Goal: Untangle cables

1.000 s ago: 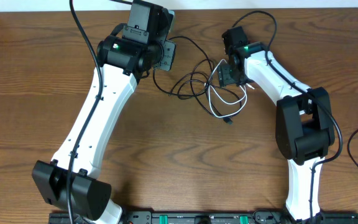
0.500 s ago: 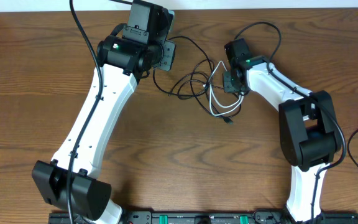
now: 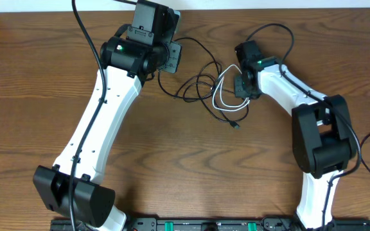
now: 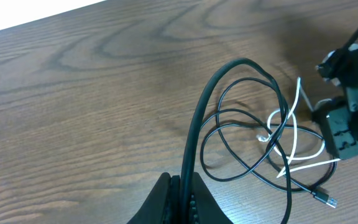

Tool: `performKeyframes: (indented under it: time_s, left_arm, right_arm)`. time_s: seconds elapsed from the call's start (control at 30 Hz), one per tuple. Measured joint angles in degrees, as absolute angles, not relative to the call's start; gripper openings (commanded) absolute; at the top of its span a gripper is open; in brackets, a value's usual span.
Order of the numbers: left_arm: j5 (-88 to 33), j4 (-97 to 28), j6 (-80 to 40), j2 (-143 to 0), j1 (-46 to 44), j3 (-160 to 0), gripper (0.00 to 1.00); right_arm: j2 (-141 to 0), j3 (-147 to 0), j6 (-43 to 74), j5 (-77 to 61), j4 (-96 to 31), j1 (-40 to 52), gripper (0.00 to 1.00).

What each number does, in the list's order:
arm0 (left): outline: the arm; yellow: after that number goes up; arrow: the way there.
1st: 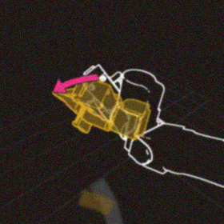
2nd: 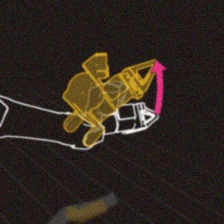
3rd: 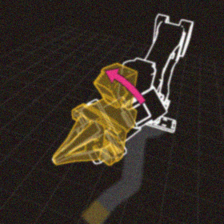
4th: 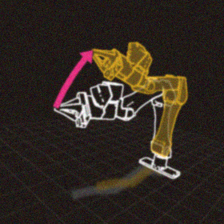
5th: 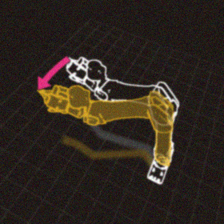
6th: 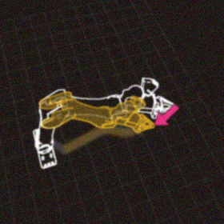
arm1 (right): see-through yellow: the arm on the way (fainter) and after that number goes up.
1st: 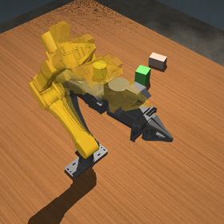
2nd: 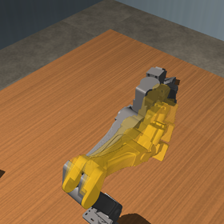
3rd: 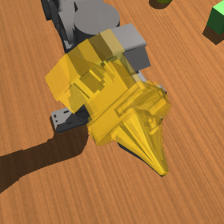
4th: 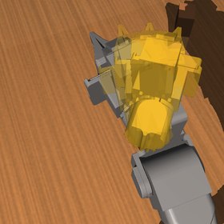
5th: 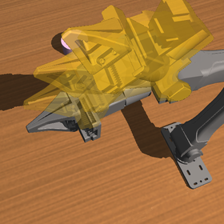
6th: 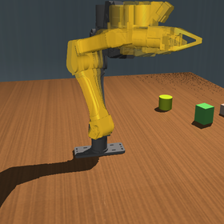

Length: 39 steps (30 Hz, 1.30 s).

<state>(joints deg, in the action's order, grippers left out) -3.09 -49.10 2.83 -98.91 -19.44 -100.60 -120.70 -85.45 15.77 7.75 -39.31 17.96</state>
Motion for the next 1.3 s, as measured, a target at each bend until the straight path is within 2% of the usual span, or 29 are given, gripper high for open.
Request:
performKeyframes:
  time_s: [0.07,0.37,0.73,1.03,1.3]
  left_arm:
    - [-3.1,-49.1,2.9,-98.9,-19.4,-100.6,0.07]
    - [-3.1,-49.1,2.9,-98.9,-19.4,-100.6,0.07]
    - [-3.1,-49.1,2.8,-98.9,-19.4,-100.6,0.07]
    - [-3.1,-49.2,2.8,-98.9,-19.4,-100.6,0.07]
    - [-3.1,-49.1,2.8,-98.9,-19.4,-100.6,0.07]
  right_arm:
    - [-118.1,-87.4,14.8,8.3,-41.1,17.3,0.01]
    - [-88.7,-103.5,8.0,15.0,-45.8,13.6,0.01]
    - [-77.5,-109.9,5.1,21.5,-49.6,9.3,0.01]
    - [-80.2,-110.2,5.0,23.7,-54.2,8.4,0.01]
    - [-89.4,-110.4,5.7,14.5,-63.8,7.8,0.02]
